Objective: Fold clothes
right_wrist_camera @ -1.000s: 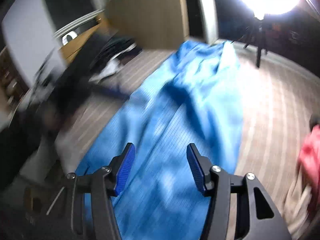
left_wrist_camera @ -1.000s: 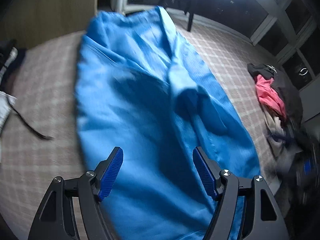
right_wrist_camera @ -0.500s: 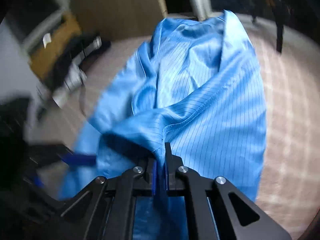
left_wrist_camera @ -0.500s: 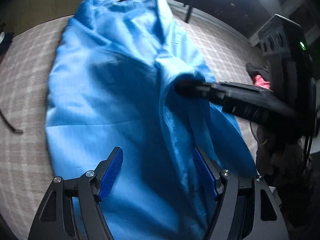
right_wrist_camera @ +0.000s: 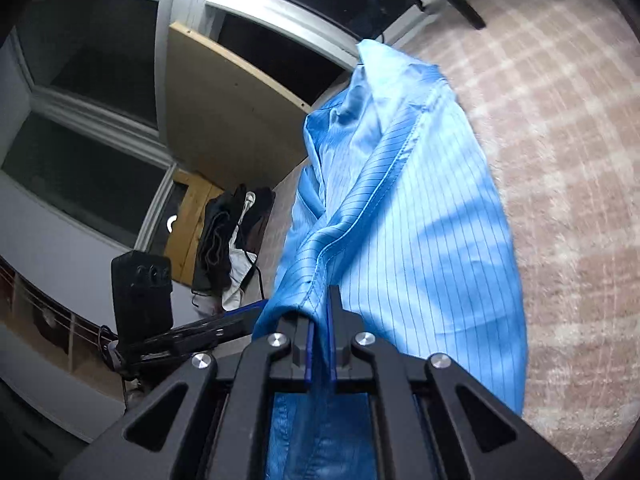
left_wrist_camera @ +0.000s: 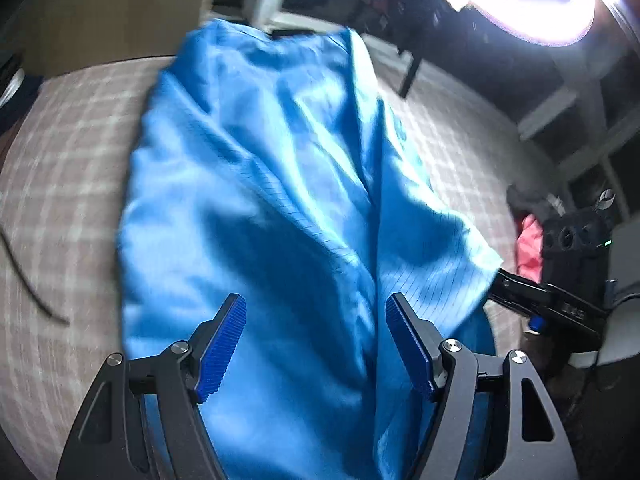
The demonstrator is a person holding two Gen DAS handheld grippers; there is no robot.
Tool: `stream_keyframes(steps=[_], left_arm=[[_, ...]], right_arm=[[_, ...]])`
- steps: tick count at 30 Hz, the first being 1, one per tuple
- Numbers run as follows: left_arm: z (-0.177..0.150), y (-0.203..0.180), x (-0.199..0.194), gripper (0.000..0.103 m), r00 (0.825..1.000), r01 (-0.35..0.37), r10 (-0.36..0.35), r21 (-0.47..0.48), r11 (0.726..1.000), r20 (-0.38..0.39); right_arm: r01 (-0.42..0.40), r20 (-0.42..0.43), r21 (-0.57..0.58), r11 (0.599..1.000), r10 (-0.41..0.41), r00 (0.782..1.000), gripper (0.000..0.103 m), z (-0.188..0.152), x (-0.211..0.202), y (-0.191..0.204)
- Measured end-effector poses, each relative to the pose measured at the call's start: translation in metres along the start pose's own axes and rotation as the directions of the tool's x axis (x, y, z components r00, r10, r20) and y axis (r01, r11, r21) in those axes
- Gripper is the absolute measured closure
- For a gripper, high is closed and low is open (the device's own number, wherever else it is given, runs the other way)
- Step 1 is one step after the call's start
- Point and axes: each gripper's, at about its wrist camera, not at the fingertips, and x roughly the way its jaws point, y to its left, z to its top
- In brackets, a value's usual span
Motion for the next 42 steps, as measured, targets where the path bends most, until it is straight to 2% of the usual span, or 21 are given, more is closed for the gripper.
stream_keyframes(steps=[3,5,6,7,8,10,13,20,24,25,27,29,35,38,39,40,42], left_arm=[[0.006,-0.015,0.023,0.035,0.995,-0.085,0.086,0.028,0.996,-0.045],[0.009,-0.022,0.036,0.048,0.989,-0.129,0.133,0.053,0.990,-0.063],[0.009,-0.025,0.040,0.063,0.986,-0.149,0.154,0.074,0.986,-0.063],[0.010,-0.025,0.043,0.074,0.985,-0.155,0.160,0.079,0.985,-0.060],[0.010,-0.022,0.042,0.075,0.988,-0.144,0.147,0.064,0.988,-0.053],[0.010,-0.010,0.036,0.085,0.996,-0.086,0.087,0.006,0.996,-0.033],[0.007,0.012,0.019,0.088,1.000,0.005,-0.004,-0.077,0.997,0.009],[-0.011,0.046,-0.030,0.088,0.991,0.112,-0.102,-0.119,0.987,0.086],[-0.011,0.060,-0.049,0.088,0.983,0.152,-0.136,-0.134,0.979,0.121],[-0.014,0.065,-0.055,0.088,0.981,0.158,-0.140,-0.135,0.978,0.131],[-0.015,0.072,-0.060,0.088,0.977,0.176,-0.155,-0.145,0.974,0.145],[-0.014,0.078,-0.064,0.088,0.973,0.195,-0.171,-0.155,0.968,0.156],[-0.018,0.088,-0.071,0.088,0.970,0.211,-0.188,-0.152,0.966,0.154],[-0.014,0.080,-0.065,0.087,0.961,0.259,-0.240,-0.150,0.954,0.135],[-0.008,0.073,-0.055,0.081,0.957,0.281,-0.265,-0.158,0.947,0.117],[-0.003,0.066,-0.045,0.065,0.952,0.302,-0.289,-0.158,0.940,0.097],[0.006,0.045,-0.020,0.047,0.944,0.330,-0.329,-0.128,0.935,0.035]], right_arm=[[-0.015,0.001,0.012,1.000,0.015,1.000,0.098,-0.002,-0.002,-0.001],[-0.020,-0.003,0.014,1.000,0.020,1.000,0.098,-0.003,-0.002,-0.001],[-0.024,-0.007,0.018,1.000,0.024,1.000,0.098,-0.003,-0.002,-0.001],[-0.029,-0.012,0.023,0.999,0.029,1.000,0.098,-0.002,-0.002,-0.001],[-0.027,-0.015,0.025,0.999,0.027,1.000,0.098,-0.002,-0.001,-0.001],[-0.024,-0.015,0.024,0.999,0.025,1.000,0.098,-0.001,-0.002,-0.001],[-0.023,-0.015,0.029,0.999,0.023,1.000,0.098,-0.001,-0.002,-0.002],[0.008,-0.034,-0.009,1.000,-0.008,0.999,0.098,0.002,0.009,0.007],[0.083,-0.081,-0.088,0.993,-0.090,0.993,0.094,0.003,0.033,0.022],[0.113,-0.109,-0.109,0.988,-0.125,0.986,0.092,0.004,0.044,0.025],[0.189,-0.173,-0.164,0.968,-0.217,0.961,0.072,0.003,0.066,0.030],[0.268,-0.191,-0.246,0.932,-0.317,0.929,0.072,-0.001,0.076,0.039],[0.240,-0.143,-0.346,0.907,-0.304,0.942,0.070,-0.022,0.035,0.069],[0.196,-0.207,-0.384,0.902,-0.291,0.934,0.070,-0.045,0.039,0.078],[0.182,-0.243,-0.383,0.905,-0.289,0.926,0.070,-0.052,0.044,0.079],[0.189,-0.243,-0.375,0.908,-0.292,0.925,0.070,-0.054,0.042,0.078],[0.211,-0.225,-0.353,0.911,-0.302,0.926,0.070,-0.056,0.033,0.075]])
